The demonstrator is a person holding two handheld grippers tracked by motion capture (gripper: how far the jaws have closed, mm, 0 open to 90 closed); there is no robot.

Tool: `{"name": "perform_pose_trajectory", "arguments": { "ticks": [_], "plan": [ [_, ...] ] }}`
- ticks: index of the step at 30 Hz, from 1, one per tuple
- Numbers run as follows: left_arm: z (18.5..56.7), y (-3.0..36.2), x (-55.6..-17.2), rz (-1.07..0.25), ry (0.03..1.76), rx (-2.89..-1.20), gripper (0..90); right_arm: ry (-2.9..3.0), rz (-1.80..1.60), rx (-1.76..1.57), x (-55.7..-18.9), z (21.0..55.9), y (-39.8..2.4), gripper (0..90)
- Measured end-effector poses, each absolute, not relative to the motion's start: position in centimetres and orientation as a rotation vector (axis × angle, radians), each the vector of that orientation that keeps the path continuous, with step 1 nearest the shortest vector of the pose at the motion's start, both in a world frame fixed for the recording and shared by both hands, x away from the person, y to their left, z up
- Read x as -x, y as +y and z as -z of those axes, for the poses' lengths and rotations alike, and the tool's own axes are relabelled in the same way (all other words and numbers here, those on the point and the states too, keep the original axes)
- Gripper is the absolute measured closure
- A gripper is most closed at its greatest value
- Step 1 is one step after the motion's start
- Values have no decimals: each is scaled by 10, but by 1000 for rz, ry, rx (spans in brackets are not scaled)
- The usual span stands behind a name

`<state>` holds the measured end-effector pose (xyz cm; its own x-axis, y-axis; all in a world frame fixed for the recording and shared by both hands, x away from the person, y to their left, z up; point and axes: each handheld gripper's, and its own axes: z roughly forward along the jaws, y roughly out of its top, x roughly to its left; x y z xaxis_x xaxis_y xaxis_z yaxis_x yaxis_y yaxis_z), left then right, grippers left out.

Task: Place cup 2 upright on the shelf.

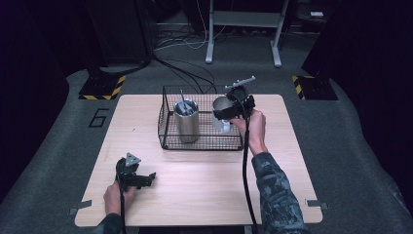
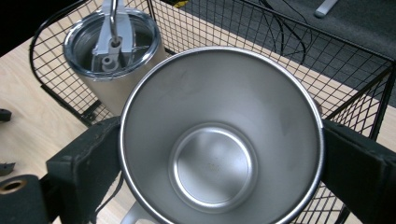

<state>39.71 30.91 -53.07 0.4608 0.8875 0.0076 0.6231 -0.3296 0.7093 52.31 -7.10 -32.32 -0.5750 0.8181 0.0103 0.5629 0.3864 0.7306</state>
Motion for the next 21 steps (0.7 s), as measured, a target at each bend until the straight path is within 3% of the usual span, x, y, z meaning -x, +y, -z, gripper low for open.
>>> {"name": "perform_pose_trajectory", "arguments": {
  "ticks": [21],
  "plan": [
    [530,310,-398,-538,1245,-2078,3,2294,-936,-1263,-555,343,-58,56]
  ]
}}
